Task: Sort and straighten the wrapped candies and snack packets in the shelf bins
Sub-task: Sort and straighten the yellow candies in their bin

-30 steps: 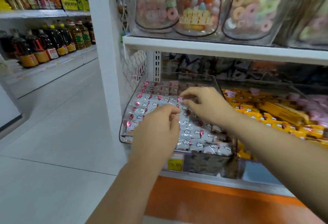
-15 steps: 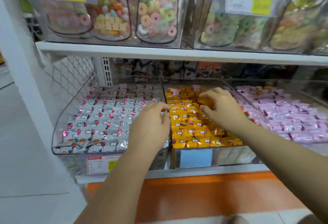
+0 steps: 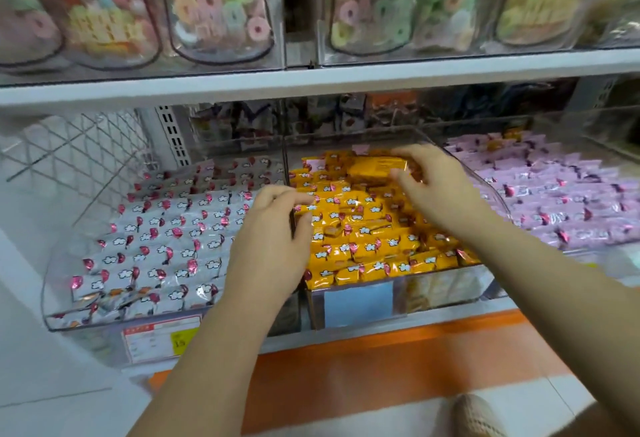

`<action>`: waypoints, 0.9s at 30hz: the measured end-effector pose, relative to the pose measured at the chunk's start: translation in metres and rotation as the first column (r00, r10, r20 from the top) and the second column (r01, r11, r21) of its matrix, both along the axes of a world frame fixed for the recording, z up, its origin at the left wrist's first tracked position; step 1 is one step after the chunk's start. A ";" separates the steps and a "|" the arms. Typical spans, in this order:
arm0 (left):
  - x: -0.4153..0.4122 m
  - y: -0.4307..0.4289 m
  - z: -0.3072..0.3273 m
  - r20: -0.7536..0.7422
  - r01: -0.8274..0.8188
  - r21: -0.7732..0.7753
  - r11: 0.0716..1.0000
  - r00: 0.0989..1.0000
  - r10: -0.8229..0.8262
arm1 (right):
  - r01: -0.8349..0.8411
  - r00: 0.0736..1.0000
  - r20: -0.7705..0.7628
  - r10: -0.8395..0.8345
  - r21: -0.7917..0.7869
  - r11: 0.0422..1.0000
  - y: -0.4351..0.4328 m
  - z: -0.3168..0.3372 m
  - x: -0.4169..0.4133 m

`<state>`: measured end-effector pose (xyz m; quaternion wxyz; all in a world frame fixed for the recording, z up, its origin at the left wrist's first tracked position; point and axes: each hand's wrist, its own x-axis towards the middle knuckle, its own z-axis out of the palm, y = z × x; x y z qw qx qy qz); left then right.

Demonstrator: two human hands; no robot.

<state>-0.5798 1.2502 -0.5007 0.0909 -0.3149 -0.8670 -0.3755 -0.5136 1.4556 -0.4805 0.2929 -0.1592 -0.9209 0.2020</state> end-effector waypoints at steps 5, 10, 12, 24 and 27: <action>0.015 0.006 0.009 0.000 0.032 0.079 0.996 1.000 -0.032 | -0.239 0.970 -0.120 0.210 -0.601 0.763 -0.023 0.021 0.019; 0.026 0.015 0.007 0.098 0.123 0.198 0.973 0.985 -0.144 | -0.284 0.958 -0.179 0.224 -0.707 0.648 -0.026 0.017 0.028; 0.029 0.017 0.006 0.076 0.135 0.169 0.976 0.986 -0.150 | -0.311 0.950 -0.211 0.230 -0.715 0.626 -0.028 0.016 0.031; 0.008 0.004 0.009 0.012 0.054 -0.028 0.998 0.998 -0.054 | -0.274 0.961 -0.078 0.264 -0.381 0.883 -0.054 0.006 -0.008; 0.009 0.002 0.009 0.018 0.056 -0.004 0.998 0.998 -0.056 | -0.284 0.959 -0.108 0.262 -0.353 0.892 -0.060 0.011 -0.005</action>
